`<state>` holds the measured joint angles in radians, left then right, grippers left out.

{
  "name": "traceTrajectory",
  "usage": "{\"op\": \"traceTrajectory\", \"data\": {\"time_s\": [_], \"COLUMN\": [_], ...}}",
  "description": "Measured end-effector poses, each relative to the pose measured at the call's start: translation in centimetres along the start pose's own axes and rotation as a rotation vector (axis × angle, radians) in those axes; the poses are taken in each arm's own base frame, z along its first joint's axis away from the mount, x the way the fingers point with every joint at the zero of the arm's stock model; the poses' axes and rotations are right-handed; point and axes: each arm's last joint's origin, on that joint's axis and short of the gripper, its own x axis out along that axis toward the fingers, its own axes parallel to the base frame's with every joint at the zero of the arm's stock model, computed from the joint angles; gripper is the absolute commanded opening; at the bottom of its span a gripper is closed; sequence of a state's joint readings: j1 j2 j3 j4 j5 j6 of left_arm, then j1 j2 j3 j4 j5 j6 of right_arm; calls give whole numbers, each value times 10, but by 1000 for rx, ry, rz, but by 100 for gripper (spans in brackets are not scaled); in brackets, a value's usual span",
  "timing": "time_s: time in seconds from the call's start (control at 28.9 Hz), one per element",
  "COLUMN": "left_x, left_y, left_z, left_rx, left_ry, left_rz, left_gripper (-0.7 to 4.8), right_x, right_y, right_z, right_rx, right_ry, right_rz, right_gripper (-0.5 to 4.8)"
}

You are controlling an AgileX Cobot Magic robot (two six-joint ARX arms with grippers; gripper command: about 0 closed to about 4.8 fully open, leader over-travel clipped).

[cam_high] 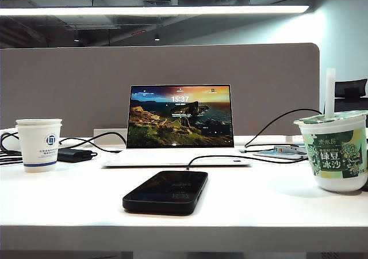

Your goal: Pick up the black phone, pick up the charger plug, insert the charger plug into the phone's charging port, and finally place the connected phone back on the desk.

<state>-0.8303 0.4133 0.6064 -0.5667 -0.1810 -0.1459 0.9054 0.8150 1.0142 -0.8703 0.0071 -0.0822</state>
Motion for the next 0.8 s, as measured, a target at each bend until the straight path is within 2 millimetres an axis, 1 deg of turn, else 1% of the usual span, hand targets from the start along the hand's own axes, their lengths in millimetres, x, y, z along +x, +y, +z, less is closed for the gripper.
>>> {"op": "traceTrajectory", "data": {"time_s": [0.14, 0.17, 0.31, 0.35, 0.42, 0.55, 0.66, 0.8], "left_x": [5, 7, 16, 20, 26, 35, 39, 48], "left_y": [0, 0, -1, -1, -2, -2, -2, -2], "left_z": [-17, -23, -42, -49, -58, -67, -74, -90], "left_rx": [-9, -9, 9, 33, 49, 80, 112, 116], "left_ry": [-114, -137, -201, -230, -245, -334, -357, -385], "left_rz": [-4, -21, -73, -106, -120, -129, -124, -135], "left_gripper": [-6, -6, -6, -6, -6, -6, -6, -6], "right_x": [-5, -5, 0, 2, 1, -8, -13, -20], "right_y": [1, 0, -1, -1, -1, -1, -1, -1], "right_z": [-19, -27, -55, -64, -76, -84, -87, -90], "right_rx": [4, 8, 29, 39, 46, 49, 52, 58], "right_ry": [-175, -212, -263, -288, -302, -314, -337, -376], "right_rz": [-49, -80, -214, -260, -291, -304, -304, -307], "right_gripper": [-6, -6, -5, -5, -5, -5, -5, -5]}}
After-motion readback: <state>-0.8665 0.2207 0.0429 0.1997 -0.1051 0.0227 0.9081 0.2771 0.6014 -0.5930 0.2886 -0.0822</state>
